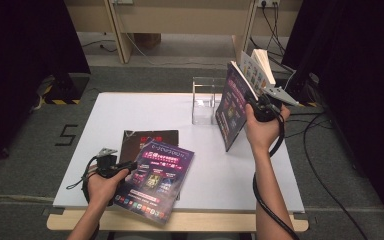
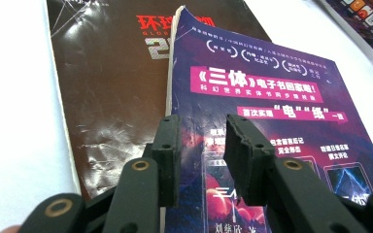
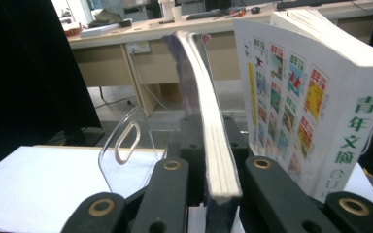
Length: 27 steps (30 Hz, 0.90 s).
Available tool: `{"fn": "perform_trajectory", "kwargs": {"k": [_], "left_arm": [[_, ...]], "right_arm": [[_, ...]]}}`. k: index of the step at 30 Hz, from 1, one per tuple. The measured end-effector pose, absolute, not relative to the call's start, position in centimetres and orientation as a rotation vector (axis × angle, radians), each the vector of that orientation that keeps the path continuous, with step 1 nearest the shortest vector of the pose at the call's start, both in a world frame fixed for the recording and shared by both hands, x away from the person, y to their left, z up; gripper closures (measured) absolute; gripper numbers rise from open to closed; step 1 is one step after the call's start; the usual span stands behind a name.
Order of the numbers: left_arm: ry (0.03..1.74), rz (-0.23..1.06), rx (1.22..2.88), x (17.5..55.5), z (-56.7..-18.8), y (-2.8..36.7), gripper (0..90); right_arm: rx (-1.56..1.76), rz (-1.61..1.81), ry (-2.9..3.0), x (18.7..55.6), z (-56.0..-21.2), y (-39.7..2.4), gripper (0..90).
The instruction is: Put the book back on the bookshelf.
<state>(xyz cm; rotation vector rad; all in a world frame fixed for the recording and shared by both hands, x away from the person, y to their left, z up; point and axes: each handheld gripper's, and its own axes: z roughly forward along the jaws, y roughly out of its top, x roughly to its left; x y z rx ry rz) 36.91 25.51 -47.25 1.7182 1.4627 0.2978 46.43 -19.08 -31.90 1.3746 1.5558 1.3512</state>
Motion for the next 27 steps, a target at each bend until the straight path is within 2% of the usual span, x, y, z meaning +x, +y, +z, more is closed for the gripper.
{"fn": "perform_trajectory", "kwargs": {"k": [27], "left_arm": [[1.464, 0.3, 1.712, 37.0, -47.3, 25.6, 66.3]], "right_arm": [[1.3, 1.352, 1.52, 47.6, -30.5, -18.1, 84.4]]}}
